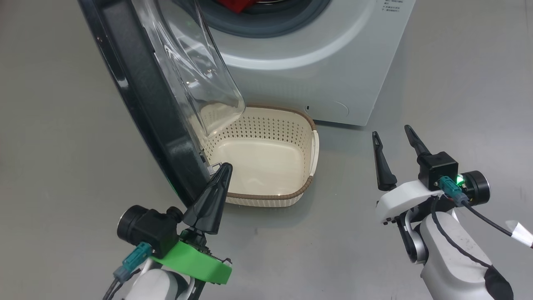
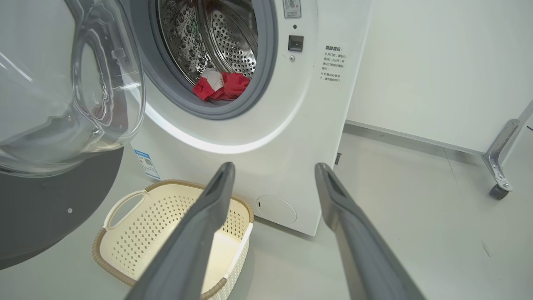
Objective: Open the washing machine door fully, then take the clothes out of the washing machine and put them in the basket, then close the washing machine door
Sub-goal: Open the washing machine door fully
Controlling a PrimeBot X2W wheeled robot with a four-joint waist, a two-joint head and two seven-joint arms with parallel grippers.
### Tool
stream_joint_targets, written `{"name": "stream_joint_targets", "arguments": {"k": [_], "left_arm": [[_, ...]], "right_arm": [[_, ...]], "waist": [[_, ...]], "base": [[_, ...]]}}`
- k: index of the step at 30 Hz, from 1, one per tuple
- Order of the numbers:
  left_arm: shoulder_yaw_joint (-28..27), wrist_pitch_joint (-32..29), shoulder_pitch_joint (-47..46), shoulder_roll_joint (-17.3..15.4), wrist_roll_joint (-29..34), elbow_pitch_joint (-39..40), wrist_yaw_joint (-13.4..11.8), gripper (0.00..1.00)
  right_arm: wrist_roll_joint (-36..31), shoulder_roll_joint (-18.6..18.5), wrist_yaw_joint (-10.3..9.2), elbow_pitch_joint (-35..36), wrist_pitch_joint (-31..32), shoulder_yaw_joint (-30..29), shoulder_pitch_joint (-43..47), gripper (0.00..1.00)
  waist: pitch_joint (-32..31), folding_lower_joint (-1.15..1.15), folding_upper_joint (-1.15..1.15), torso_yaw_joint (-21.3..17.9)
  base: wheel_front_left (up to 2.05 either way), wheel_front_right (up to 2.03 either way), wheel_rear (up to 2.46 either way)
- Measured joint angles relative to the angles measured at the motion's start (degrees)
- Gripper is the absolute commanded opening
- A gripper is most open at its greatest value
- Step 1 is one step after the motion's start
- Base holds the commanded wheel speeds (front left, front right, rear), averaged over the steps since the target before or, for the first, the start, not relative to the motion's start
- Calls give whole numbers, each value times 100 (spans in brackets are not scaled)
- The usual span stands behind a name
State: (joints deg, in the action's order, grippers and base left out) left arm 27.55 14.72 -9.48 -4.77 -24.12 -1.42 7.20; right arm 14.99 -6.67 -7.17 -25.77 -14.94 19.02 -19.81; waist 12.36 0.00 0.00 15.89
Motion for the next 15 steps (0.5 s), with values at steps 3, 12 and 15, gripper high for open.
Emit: {"name": "stream_joint_targets", "arguments": {"k": [3, 12, 15], "left_arm": [[-111, 0, -66, 21, 1, -132, 0, 0], [-285, -1, -127, 131, -123, -550, 0, 0], [-349, -1, -125, 194, -158, -615, 0, 0]], "right_arm": [[-1, 9, 1, -11, 0, -38, -1, 100], [-2, 7, 1, -32, 0, -199, -1, 100], [-9, 21, 29, -58, 0, -207, -1, 100]], "waist": [[43, 0, 0, -25], [59, 0, 0, 104], [38, 0, 0, 170]], "base": [[0, 0, 0], [0, 0, 0], [0, 0, 0]]}}
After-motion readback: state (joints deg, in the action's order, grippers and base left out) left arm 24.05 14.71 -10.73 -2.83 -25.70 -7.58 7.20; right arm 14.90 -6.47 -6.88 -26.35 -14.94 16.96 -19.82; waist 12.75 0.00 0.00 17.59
